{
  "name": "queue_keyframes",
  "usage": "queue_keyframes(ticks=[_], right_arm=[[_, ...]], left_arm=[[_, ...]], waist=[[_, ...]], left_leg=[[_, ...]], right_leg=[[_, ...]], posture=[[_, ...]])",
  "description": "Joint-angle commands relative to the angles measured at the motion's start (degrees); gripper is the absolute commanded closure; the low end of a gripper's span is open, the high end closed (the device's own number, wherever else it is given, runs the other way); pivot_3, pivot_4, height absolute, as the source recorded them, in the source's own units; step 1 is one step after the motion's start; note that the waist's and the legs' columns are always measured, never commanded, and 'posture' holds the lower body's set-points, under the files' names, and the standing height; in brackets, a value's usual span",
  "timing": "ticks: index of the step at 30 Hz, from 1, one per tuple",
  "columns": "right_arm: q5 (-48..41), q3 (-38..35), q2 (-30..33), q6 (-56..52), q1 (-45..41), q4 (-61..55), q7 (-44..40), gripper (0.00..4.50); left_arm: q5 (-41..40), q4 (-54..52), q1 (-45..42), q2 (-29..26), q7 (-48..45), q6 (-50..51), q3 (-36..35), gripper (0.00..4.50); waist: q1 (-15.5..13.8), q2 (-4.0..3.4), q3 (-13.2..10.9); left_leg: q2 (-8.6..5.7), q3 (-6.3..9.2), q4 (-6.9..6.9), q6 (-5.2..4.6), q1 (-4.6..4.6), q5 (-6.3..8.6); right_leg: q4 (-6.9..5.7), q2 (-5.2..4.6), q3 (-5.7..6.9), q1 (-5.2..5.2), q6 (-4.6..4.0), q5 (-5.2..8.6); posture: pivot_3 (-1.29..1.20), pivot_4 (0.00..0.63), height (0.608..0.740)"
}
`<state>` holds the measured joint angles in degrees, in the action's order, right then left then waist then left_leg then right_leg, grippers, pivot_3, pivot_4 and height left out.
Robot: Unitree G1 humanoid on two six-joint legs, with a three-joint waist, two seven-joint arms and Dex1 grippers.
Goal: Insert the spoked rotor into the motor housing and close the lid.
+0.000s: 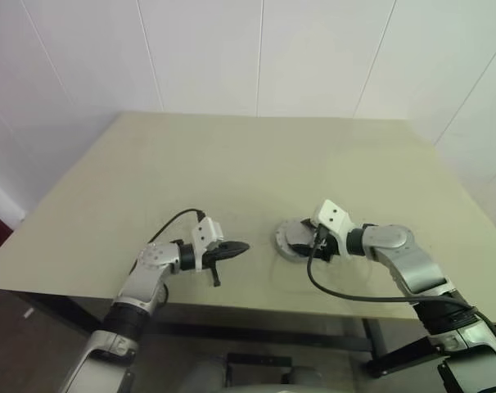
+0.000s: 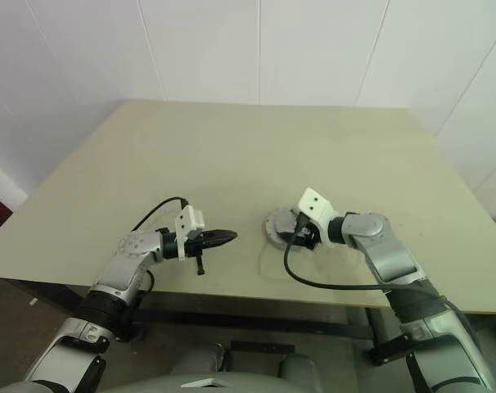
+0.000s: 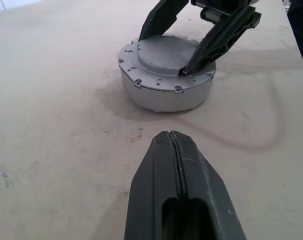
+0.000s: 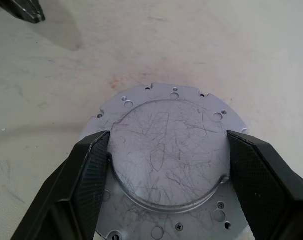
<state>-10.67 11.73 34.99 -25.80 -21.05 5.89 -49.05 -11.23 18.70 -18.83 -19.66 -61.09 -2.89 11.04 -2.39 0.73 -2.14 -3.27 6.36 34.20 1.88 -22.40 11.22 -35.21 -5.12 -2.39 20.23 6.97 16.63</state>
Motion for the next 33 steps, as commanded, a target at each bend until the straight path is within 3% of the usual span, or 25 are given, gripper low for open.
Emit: queue_keyframes(ticks=[1,4,14,23,25,27,33], right_arm=[[-4.6,-4.8,-1.9,-11.9,1.9,6.4,1.3,1.28],[-6.5,-6.8,-2.7,-14.1,2.2,7.2,1.3,1.28],[0.8,-1.1,0.4,-0.6,4.0,4.9,-0.4,1.28],[4.9,0.1,-0.2,-3.3,1.4,13.8,5.5,1.28],[3.5,0.4,0.3,-2.8,2.2,12.3,3.0,1.28],[1.7,0.9,1.2,-3.2,3.5,9.6,-0.5,1.28],[-1.6,3.1,4.7,-2.5,8.1,0.4,-8.7,1.28]], left_arm=[[0.0,-0.7,-1.7,0.3,0.0,-0.9,-0.1,4.50],[0.1,-0.5,-1.8,0.4,-0.1,-0.9,-0.1,4.50],[0.2,-0.2,-2.1,0.4,-0.1,-1.3,0.0,4.50],[0.3,-0.1,-2.0,0.3,0.0,-1.4,0.0,4.50],[0.2,-0.1,-2.1,0.3,0.0,-1.4,0.0,4.50],[0.3,-0.1,-2.1,0.3,0.0,-1.4,0.0,4.50],[0.4,0.3,-2.4,0.5,0.1,-1.8,0.0,4.50]], waist=[[0.1,-0.08,0.0],[-0.1,-0.09,0.0],[0.2,-0.08,0.0],[0.9,-0.07,0.0],[1.5,-0.66,0.3],[1.6,-0.95,0.3],[-0.4,-0.82,0.5]], left_leg=[[0.01,-0.01,0.00,0.00,-0.03,0.00],[0.01,-0.03,0.00,0.00,-0.16,0.00],[-0.02,-0.16,-0.13,-0.03,-0.18,0.01],[0.04,-0.30,-0.05,-0.02,-0.06,0.02],[0.11,-0.21,-0.03,-0.03,-0.30,0.03],[0.31,0.07,-0.20,-0.04,-1.09,0.04],[0.05,-0.41,-0.15,-0.04,-1.65,0.03]], right_leg=[[0.01,-0.03,0.00,0.00,-0.01,0.00],[0.00,-0.10,0.03,0.01,-0.01,0.00],[0.02,-0.23,0.17,0.11,0.04,0.03],[0.12,-0.42,0.28,0.04,0.19,0.13],[0.49,-0.44,0.62,0.00,0.17,0.11],[1.39,-0.34,1.25,0.05,-0.09,-0.05],[1.06,-0.77,1.17,0.04,-0.12,-0.07]], posture=[[0.00,0.000,0.740],[0.00,0.000,0.740],[0.00,0.000,0.740],[0.00,0.000,0.740],[0.00,0.000,0.740],[0.00,0.000,0.740],[0.00,0.000,0.740]])
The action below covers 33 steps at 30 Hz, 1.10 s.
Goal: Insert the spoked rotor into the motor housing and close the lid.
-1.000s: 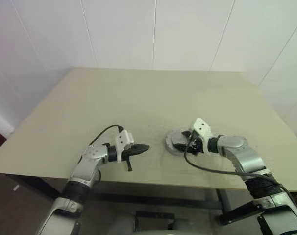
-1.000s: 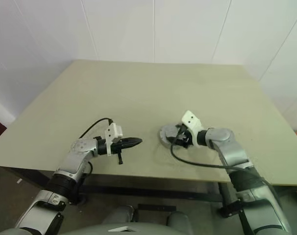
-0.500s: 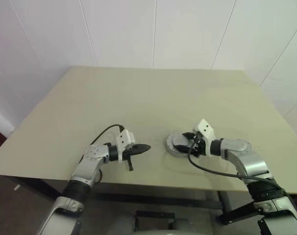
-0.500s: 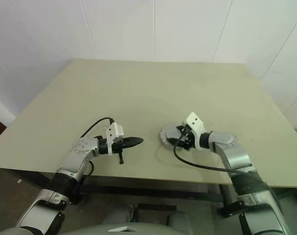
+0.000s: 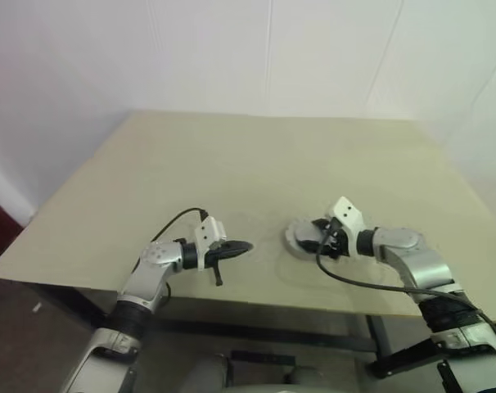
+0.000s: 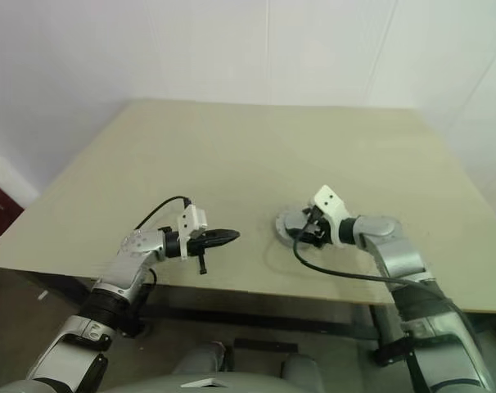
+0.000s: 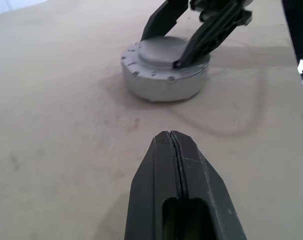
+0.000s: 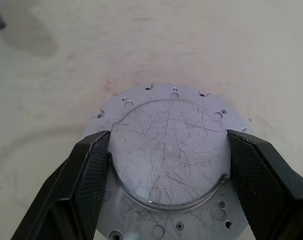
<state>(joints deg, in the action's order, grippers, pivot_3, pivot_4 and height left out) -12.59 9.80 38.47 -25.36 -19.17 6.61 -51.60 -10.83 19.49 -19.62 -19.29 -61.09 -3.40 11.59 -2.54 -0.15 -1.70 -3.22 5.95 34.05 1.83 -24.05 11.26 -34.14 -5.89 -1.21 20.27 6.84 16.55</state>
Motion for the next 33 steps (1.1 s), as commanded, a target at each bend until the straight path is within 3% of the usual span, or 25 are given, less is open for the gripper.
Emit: queue_keyframes(ticks=[1,3,7,10,14,18,21,33], right_arm=[[-1.1,4.5,1.2,-3.4,6.5,-2.2,-7.0,1.28],[-3.0,3.4,1.1,-3.2,6.8,-5.1,-8.4,1.28],[-6.1,0.3,0.2,-0.9,6.6,-8.9,-9.9,1.28],[-8.0,-0.8,0.4,-0.7,5.4,-10.1,-12.0,1.28],[-10.6,0.1,3.5,-3.4,4.1,-11.1,-19.6,1.28],[-5.8,3.1,6.1,0.2,2.5,-7.3,-22.7,1.28],[-0.7,5.7,6.4,4.8,1.9,-3.6,-21.7,1.28],[6.5,9.3,6.4,7.6,0.4,0.5,-17.8,1.28]], left_arm=[[0.0,-0.4,-1.6,0.1,0.1,-1.4,-0.5,4.50],[0.0,-0.1,-1.7,0.1,0.1,-1.6,-0.5,4.50],[0.1,0.4,-2.1,0.3,0.1,-1.9,-0.5,4.50],[0.1,0.8,-2.3,0.4,0.0,-2.2,-0.5,4.50],[-0.2,1.0,-2.7,1.0,-0.1,-2.6,-0.6,4.50],[-0.4,1.5,-3.4,1.4,-0.1,-3.0,-0.9,4.50],[-0.4,1.7,-3.7,1.4,0.0,-3.2,-1.0,4.50],[-0.4,1.7,-3.9,1.6,-0.1,-3.2,-0.8,4.50]], waist=[[-0.5,0.14,0.1],[-0.9,0.21,0.2],[-0.9,0.46,0.3],[-0.5,0.47,0.3],[0.2,0.40,0.2],[0.3,0.40,-0.1],[0.2,0.37,-0.2],[0.2,0.38,-0.1]], left_leg=[[-0.02,-0.03,0.02,0.00,0.00,-0.01],[-0.02,0.04,0.02,-0.02,0.09,-0.02],[0.02,0.28,-0.02,-0.38,0.14,0.15],[0.03,0.25,-0.08,0.04,0.11,0.40],[0.01,0.23,-0.16,0.04,0.09,0.40],[-0.02,0.13,0.14,-0.36,0.14,0.64],[-0.02,-0.06,0.25,-0.18,0.86,0.72],[0.02,0.26,0.77,-0.16,1.00,0.67]], right_leg=[[-0.10,-0.01,0.00,-0.01,-0.03,-0.02],[-0.20,0.05,0.00,0.01,-0.20,-0.13],[-0.54,0.34,-0.02,0.37,0.72,0.29],[-1.38,0.36,-0.04,0.78,0.28,0.68],[-1.35,0.37,0.00,0.86,0.26,0.76],[-1.22,0.36,0.01,0.44,0.54,0.94],[-1.21,0.36,0.06,-0.07,0.35,1.06],[-1.60,0.42,-0.08,-0.21,0.31,0.99]], posture=[[0.00,0.000,0.740],[0.00,0.000,0.740],[0.00,0.000,0.740],[0.00,0.000,0.740],[0.00,0.000,0.740],[0.00,0.000,0.740],[0.00,0.000,0.740],[0.00,0.000,0.740]])
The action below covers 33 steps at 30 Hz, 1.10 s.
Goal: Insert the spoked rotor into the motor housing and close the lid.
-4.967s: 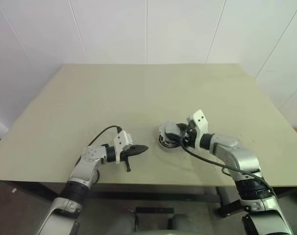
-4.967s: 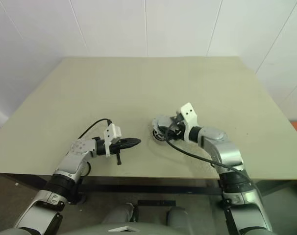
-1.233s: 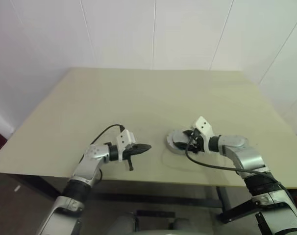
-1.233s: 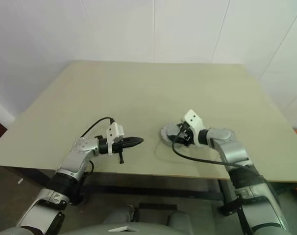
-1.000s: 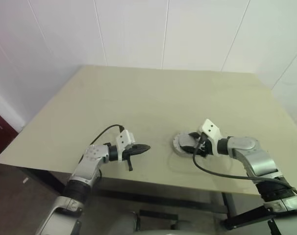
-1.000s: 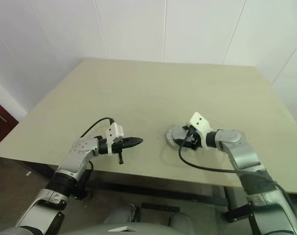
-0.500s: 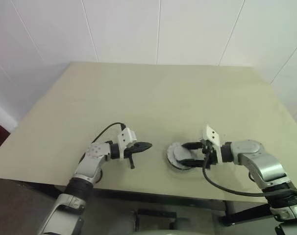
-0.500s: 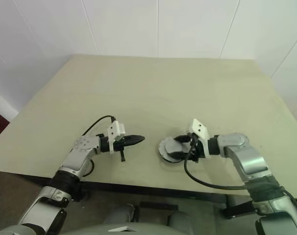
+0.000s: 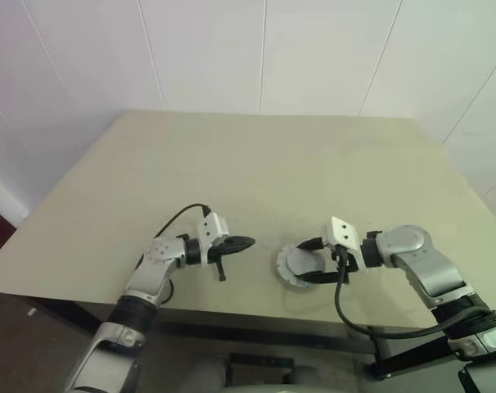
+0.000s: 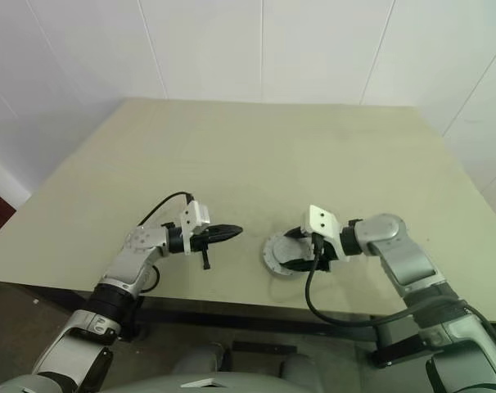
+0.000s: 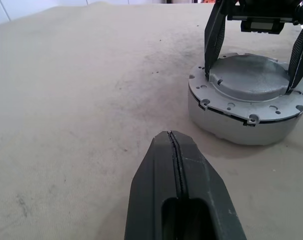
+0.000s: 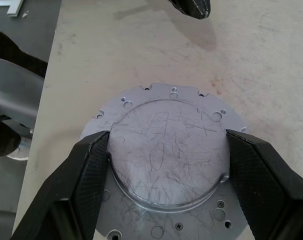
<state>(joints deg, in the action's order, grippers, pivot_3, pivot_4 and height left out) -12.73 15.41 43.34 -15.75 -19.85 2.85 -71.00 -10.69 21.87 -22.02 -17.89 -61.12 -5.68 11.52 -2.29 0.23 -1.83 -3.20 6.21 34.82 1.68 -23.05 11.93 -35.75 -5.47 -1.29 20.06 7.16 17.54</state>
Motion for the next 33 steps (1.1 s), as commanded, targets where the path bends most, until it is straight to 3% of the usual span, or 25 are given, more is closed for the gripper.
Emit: queue_keyframes(ticks=[1,12,33], right_arm=[[6.8,3.9,1.5,-2.6,0.8,4.6,1.6,1.28],[2.1,2.5,3.4,-8.5,1.8,4.6,-4.5,1.28],[5.1,1.8,2.5,-3.8,-0.2,9.9,0.4,1.28]], left_arm=[[-0.5,-0.7,-1.5,0.3,-0.1,-0.9,-0.7,4.50],[-0.5,-0.9,-1.7,0.8,-0.3,-0.5,-0.5,4.50],[-0.4,-1.6,-1.4,0.9,-0.6,-0.2,-0.2,4.50]], waist=[[0.0,0.00,0.0],[-0.2,-0.01,0.0],[-0.5,-0.02,0.1]], left_leg=[[0.00,0.01,0.08,0.04,0.00,0.02],[-0.03,0.05,0.31,0.09,-0.02,0.06],[-0.05,0.07,0.34,0.10,-0.06,0.07]], right_leg=[[-0.10,0.00,0.00,0.00,0.00,0.00],[-0.25,-0.13,-0.02,-0.07,-0.01,0.02],[-0.27,-0.15,-0.01,-0.04,0.02,0.04]], posture=[[0.00,0.000,0.740],[0.00,0.000,0.740],[0.00,0.000,0.740]])
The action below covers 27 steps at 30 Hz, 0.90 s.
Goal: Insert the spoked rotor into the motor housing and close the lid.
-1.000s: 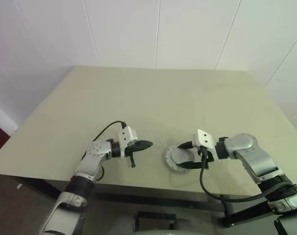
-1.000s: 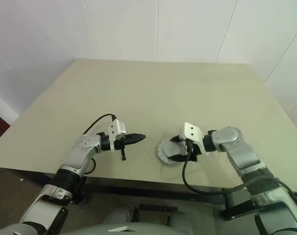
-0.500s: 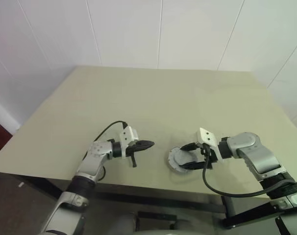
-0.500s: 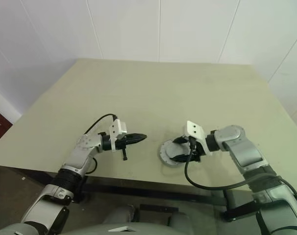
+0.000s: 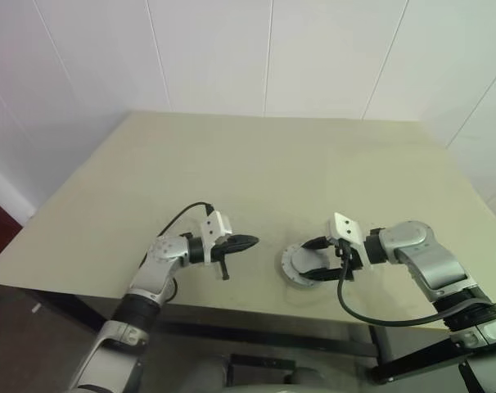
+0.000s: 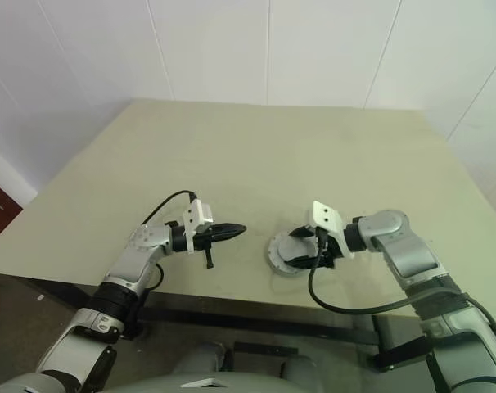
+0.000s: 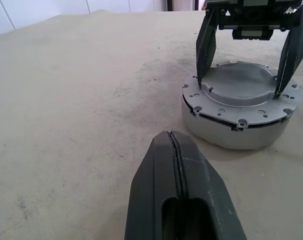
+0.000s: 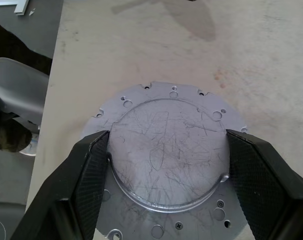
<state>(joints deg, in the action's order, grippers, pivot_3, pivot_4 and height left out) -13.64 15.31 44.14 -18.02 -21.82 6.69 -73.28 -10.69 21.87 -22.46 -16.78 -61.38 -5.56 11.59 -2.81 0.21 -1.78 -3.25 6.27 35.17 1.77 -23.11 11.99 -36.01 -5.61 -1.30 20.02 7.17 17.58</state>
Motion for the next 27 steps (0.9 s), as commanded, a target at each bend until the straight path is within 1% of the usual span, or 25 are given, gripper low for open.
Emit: queue_keyframes(ticks=[1,27], right_arm=[[6.0,2.0,1.8,-1.5,1.8,6.0,2.6,1.28],[5.8,1.8,1.1,-2.1,2.7,5.7,4.1,1.28]], left_arm=[[-0.4,-1.7,-0.9,-0.2,-0.4,-0.3,-0.3,4.50],[-0.6,-2.9,0.2,-0.3,-0.7,0.6,0.3,4.50]], waist=[[0.0,0.00,0.0],[0.3,0.00,0.0]], left_leg=[[0.00,0.00,0.00,0.00,0.00,0.00],[0.00,0.00,-0.01,0.01,0.00,0.00]], right_leg=[[0.00,0.00,0.00,0.00,0.00,0.00],[0.00,-0.02,-0.01,0.00,0.00,0.00]], posture=[[0.00,0.000,0.740],[0.00,0.000,0.740]])
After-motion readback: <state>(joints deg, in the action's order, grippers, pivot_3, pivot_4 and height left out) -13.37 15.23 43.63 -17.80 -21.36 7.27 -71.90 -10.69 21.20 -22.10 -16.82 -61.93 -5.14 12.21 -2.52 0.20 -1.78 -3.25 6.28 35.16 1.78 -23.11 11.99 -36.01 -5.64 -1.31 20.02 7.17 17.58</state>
